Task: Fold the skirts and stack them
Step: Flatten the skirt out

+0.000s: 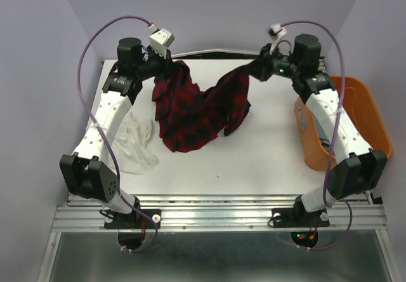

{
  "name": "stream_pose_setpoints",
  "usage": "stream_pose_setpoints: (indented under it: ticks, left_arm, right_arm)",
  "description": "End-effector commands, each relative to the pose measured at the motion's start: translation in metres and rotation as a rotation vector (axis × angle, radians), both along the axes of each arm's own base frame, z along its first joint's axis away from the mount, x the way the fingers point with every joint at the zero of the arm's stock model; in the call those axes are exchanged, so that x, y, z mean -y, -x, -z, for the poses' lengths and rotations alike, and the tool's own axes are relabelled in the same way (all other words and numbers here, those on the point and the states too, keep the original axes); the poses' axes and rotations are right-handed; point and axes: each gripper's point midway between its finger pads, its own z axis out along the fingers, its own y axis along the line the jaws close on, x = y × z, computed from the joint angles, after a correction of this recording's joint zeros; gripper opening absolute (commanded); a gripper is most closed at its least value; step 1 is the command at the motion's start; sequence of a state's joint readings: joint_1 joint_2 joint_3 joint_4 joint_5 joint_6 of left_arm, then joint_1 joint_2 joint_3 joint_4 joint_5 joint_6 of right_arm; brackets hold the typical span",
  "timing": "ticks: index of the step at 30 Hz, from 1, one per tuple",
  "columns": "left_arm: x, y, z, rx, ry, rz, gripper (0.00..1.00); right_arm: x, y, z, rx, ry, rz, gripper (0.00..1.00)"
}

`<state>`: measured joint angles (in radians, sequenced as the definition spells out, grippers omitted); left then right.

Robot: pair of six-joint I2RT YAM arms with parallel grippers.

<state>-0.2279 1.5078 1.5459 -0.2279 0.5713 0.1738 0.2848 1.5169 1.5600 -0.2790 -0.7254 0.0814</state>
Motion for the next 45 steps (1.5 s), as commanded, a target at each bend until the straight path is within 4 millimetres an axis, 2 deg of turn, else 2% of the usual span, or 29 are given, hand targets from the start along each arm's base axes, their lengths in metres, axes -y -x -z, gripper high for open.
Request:
stream_pose_setpoints:
  ticks: [1,3,5,7,10,11,13,15,16,17,18,19,20,22,24,27,28,29,30,31,32,33,36,37,39,40,41,44,45]
  left_arm:
    - [-0.015,0.007,-0.077,0.231,0.008,-0.036,0.00]
    - [-0.016,0.008,-0.073,0.232,-0.010,-0.030,0.00]
    - [-0.016,0.010,-0.065,0.211,-0.018,-0.024,0.00]
    - [-0.014,0.014,-0.059,0.202,-0.015,-0.011,0.00]
    - [-0.015,0.016,-0.061,0.217,-0.016,-0.011,0.00]
    - [-0.018,0.015,-0.063,0.223,-0.029,-0.024,0.00]
    - [-0.031,0.011,-0.083,0.281,-0.038,-0.088,0.00]
    - [-0.036,0.008,-0.086,0.287,-0.049,-0.089,0.00]
    - [-0.033,0.007,-0.078,0.245,-0.041,-0.082,0.00]
    - [-0.027,0.009,-0.068,0.208,-0.035,-0.040,0.00]
    - [-0.012,0.017,-0.056,0.163,-0.029,0.041,0.00]
    - [0.005,0.029,-0.031,0.071,-0.015,0.143,0.00]
    - [0.014,0.035,-0.021,0.014,0.016,0.169,0.00]
    - [0.033,0.054,-0.004,-0.012,0.039,0.245,0.00]
    - [0.031,0.056,-0.008,0.037,0.033,0.201,0.00]
    - [0.002,0.037,-0.034,0.156,-0.024,0.049,0.00]
    - [-0.014,0.022,-0.040,0.144,-0.057,-0.020,0.00]
    - [-0.024,0.011,-0.038,0.130,-0.077,-0.056,0.00]
    - [-0.032,-0.007,-0.024,0.085,-0.102,-0.089,0.00]
    - [-0.038,-0.015,-0.020,0.069,-0.121,-0.100,0.00]
    - [-0.043,-0.020,-0.020,0.051,-0.144,-0.108,0.00]
    - [-0.044,-0.026,-0.015,0.042,-0.169,-0.109,0.00]
    - [-0.043,-0.047,0.012,0.009,-0.199,-0.106,0.00]
    - [-0.040,-0.058,0.022,0.002,-0.201,-0.100,0.00]
    - [-0.040,-0.070,0.031,0.002,-0.213,-0.109,0.00]
    - [-0.040,-0.082,0.037,-0.003,-0.227,-0.116,0.00]
    - [-0.041,-0.087,0.038,0.011,-0.248,-0.110,0.00]
    - [-0.045,-0.094,0.029,0.055,-0.255,-0.104,0.00]
    - [-0.046,-0.093,0.025,0.066,-0.247,-0.106,0.00]
  right_arm:
    - [0.077,-0.037,-0.078,0.260,0.011,0.239,0.01]
    - [0.082,-0.040,-0.076,0.259,0.019,0.277,0.01]
    - [0.095,-0.047,-0.060,0.236,0.038,0.350,0.01]
    - [0.091,-0.043,-0.035,0.178,0.041,0.321,0.01]
    - [0.084,-0.036,-0.026,0.164,0.038,0.269,0.01]
    - [0.086,-0.037,-0.029,0.178,0.040,0.277,0.01]
    - [0.100,-0.045,-0.066,0.263,0.030,0.359,0.01]
    - [0.104,-0.046,-0.079,0.295,0.020,0.372,0.01]
    - [0.097,-0.042,-0.069,0.260,0.007,0.328,0.01]
    - [0.079,-0.025,-0.050,0.175,-0.010,0.190,0.01]
    - [0.060,-0.011,-0.035,0.083,-0.039,0.097,0.01]
    - [0.046,0.000,-0.008,-0.020,-0.054,0.006,0.01]
    - [0.032,0.016,0.001,-0.074,-0.076,-0.086,0.01]
    - [0.026,0.029,0.006,-0.076,-0.093,-0.105,0.01]
    - [0.033,0.023,-0.010,0.081,-0.043,-0.069,0.01]
    - [0.056,0.003,-0.039,0.251,0.082,0.056,0.01]
    - [0.061,-0.002,-0.043,0.277,0.114,0.082,0.01]
    - [0.072,-0.016,-0.050,0.291,0.155,0.162,0.01]
    - [0.076,-0.023,-0.052,0.307,0.185,0.182,0.01]
    - [0.077,-0.026,-0.049,0.291,0.199,0.185,0.01]
    - [0.072,-0.024,-0.031,0.203,0.204,0.141,0.01]
    - [0.067,-0.021,-0.027,0.164,0.187,0.110,0.01]
    - [0.043,0.000,0.004,-0.063,0.064,0.005,0.01]
    - [0.036,0.009,0.034,-0.150,0.049,-0.030,0.01]
    - [0.016,0.026,0.038,-0.212,-0.037,-0.099,0.01]
    - [0.011,0.032,0.051,-0.242,-0.046,-0.118,0.01]
    - [0.006,0.033,0.049,-0.227,-0.055,-0.136,0.01]
    - [0.005,0.031,0.035,-0.145,-0.027,-0.133,0.01]
    - [0.012,0.024,0.038,-0.130,0.018,-0.083,0.01]
